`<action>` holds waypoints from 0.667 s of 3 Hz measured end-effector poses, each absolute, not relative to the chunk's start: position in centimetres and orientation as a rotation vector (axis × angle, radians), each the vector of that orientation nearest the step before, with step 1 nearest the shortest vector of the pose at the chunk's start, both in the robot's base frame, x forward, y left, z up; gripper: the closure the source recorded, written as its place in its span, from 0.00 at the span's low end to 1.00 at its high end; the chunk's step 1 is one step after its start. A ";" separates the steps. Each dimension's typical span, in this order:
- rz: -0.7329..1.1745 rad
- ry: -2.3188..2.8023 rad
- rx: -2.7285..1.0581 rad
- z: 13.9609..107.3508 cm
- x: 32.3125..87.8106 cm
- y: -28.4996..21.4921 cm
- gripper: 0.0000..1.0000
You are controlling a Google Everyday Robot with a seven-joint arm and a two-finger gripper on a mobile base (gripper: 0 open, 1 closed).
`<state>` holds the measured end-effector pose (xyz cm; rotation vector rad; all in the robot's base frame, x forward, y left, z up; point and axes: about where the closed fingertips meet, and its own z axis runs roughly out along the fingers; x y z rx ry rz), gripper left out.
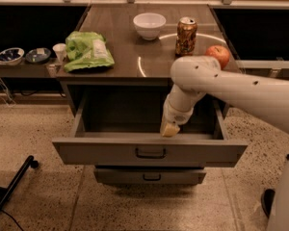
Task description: Open top drawer
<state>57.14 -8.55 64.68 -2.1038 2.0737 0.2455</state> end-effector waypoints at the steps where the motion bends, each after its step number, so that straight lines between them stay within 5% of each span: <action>1: 0.316 2.099 -2.103 61.4 56.5 -8.4 1.00; 2: 0.347 2.095 -2.116 60.9 55.8 -8.3 1.00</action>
Offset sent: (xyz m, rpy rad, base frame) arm -0.0740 0.0034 -0.0407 0.0521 0.1452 0.1479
